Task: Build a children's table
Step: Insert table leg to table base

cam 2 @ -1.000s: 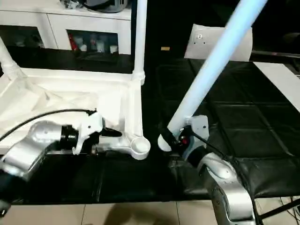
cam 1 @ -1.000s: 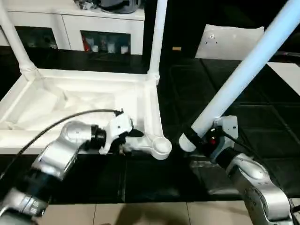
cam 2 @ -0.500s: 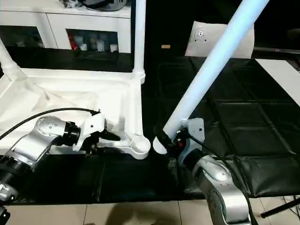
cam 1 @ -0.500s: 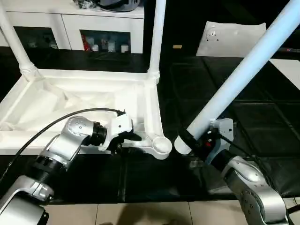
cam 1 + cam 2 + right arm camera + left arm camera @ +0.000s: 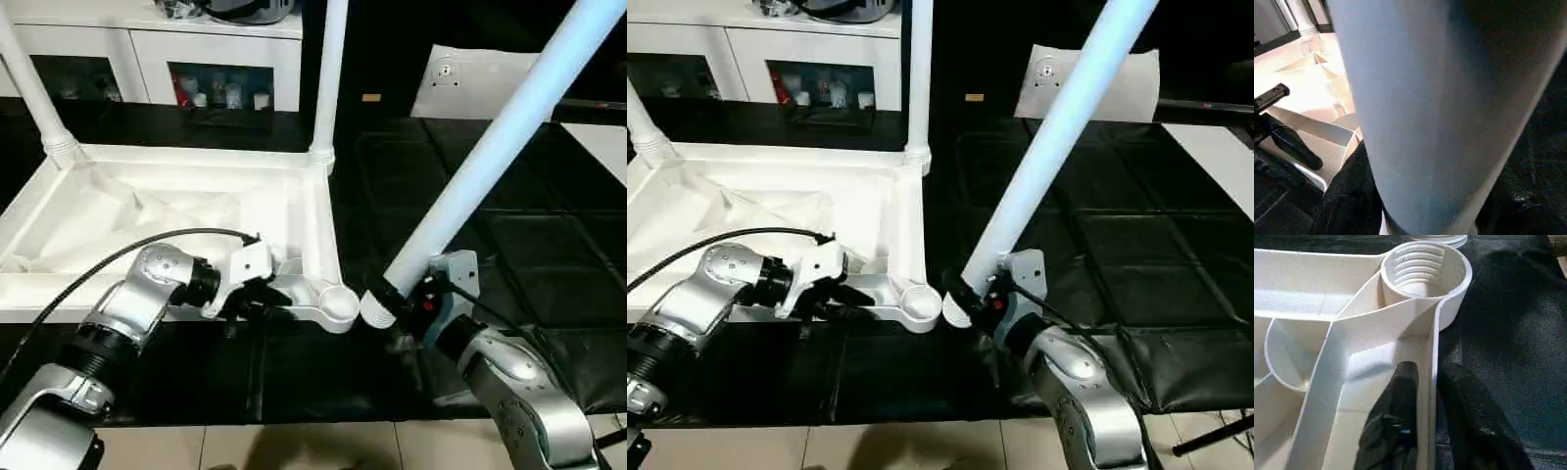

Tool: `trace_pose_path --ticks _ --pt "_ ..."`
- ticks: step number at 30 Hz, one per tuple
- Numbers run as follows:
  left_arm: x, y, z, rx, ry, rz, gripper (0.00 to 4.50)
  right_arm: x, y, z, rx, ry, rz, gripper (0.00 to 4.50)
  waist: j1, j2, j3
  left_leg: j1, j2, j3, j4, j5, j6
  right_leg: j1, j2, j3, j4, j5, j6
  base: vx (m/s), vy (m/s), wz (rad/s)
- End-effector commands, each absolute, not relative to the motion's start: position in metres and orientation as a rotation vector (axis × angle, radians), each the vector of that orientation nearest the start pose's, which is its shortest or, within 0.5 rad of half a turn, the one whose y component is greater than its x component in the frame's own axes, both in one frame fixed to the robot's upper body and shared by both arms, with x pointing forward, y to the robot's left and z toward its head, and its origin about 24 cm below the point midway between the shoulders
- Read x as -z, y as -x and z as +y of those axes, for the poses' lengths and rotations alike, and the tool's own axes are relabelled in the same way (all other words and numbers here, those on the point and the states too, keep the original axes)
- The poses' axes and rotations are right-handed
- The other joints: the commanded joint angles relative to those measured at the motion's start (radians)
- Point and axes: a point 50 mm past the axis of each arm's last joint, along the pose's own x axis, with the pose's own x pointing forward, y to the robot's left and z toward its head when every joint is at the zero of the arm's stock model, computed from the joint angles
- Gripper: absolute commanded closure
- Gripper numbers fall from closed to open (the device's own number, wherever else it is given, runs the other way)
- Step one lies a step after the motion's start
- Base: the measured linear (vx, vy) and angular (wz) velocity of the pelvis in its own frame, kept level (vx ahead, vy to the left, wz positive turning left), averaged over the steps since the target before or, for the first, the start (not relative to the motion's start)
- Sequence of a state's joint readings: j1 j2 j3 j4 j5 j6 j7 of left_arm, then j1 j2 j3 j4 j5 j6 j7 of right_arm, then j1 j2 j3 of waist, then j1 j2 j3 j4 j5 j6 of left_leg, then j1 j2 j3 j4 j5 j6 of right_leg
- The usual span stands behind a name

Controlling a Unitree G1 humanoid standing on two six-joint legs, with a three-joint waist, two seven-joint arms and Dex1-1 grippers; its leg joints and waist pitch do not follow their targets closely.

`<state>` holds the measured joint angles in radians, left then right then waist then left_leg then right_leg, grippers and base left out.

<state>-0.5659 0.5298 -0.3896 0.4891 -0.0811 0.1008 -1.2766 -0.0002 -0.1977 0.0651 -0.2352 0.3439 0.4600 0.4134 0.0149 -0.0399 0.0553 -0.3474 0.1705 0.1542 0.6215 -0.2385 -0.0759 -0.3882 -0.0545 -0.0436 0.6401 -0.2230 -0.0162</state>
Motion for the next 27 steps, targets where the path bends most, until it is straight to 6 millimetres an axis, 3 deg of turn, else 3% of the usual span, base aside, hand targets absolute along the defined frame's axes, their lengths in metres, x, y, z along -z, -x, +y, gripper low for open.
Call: trace_pose_path --ticks 1,5,6,7,13,16,17,23,27 --pt "-0.062 -0.308 0.157 1.413 -0.489 0.495 3.98 -0.07 -0.243 -0.132 -0.588 -0.17 0.162 2.57 0.005 0.014 -0.053 -0.002 0.058 -0.013 -0.087 -0.078 0.003 0.056 -0.09 0.06 -0.075 -0.047 -0.244 0.0 0.0 0.0" --pt "-0.061 -0.308 0.159 1.413 -0.502 0.5 4.34 -0.072 -0.244 -0.131 -0.594 -0.171 0.154 2.57 0.005 0.014 -0.053 -0.002 0.058 -0.013 -0.087 -0.083 0.003 0.056 -0.09 0.06 -0.077 -0.062 -0.237 0.0 0.0 0.0" --pt "-0.061 -0.308 0.161 1.41 -0.523 0.51 4.34 -0.075 -0.247 -0.13 -0.597 -0.166 0.145 2.57 0.005 0.008 -0.053 -0.004 0.058 -0.013 -0.088 -0.078 0.005 0.056 -0.09 0.06 -0.077 -0.059 -0.236 0.0 0.0 0.0" --pt "-0.06 -0.309 0.162 1.406 -0.541 0.519 4.48 -0.077 -0.249 -0.13 -0.6 -0.16 0.138 2.57 0.005 0.011 -0.052 -0.003 0.057 -0.013 -0.088 -0.079 0.005 0.056 -0.09 0.06 -0.077 -0.066 -0.234 0.0 0.0 0.0" --pt "-0.061 -0.311 0.165 1.372 -0.572 0.512 4.5 -0.088 -0.262 -0.119 -0.653 -0.129 0.095 2.57 0.001 0.017 -0.052 0.0 0.058 -0.013 -0.089 -0.102 -0.005 0.051 -0.092 0.061 -0.079 -0.104 -0.231 0.0 0.0 0.0" --pt "-0.065 -0.317 0.159 1.275 -0.532 0.444 4.5 -0.095 -0.274 -0.105 -0.685 -0.119 0.071 2.57 -0.001 0.011 -0.053 -0.003 0.058 -0.014 -0.09 -0.095 -0.01 0.052 -0.09 0.059 -0.074 -0.087 -0.239 0.0 0.0 0.0" --pt "-0.066 -0.317 0.158 1.273 -0.526 0.434 4.5 -0.096 -0.275 -0.101 -0.712 -0.12 0.065 2.57 -0.002 0.013 -0.053 -0.003 0.058 -0.013 -0.088 -0.094 -0.01 0.052 -0.092 0.058 -0.075 -0.088 -0.244 0.0 0.0 0.0" --pt "-0.064 -0.317 0.157 1.246 -0.51 0.452 4.5 -0.09 -0.284 -0.095 -0.811 -0.116 0.103 2.57 -0.001 0.009 -0.062 -0.008 0.055 -0.011 -0.081 0.01 0.028 0.061 -0.089 0.058 -0.06 0.077 -0.264 0.0 0.0 0.0" --pt "-0.061 -0.314 0.156 1.281 -0.512 0.452 4.5 -0.08 -0.289 -0.096 -0.85 -0.084 0.15 2.57 0.0 0.005 -0.059 -0.007 0.056 -0.008 -0.081 -0.022 0.035 0.06 -0.091 0.058 -0.065 0.032 -0.273 0.0 0.0 0.0"
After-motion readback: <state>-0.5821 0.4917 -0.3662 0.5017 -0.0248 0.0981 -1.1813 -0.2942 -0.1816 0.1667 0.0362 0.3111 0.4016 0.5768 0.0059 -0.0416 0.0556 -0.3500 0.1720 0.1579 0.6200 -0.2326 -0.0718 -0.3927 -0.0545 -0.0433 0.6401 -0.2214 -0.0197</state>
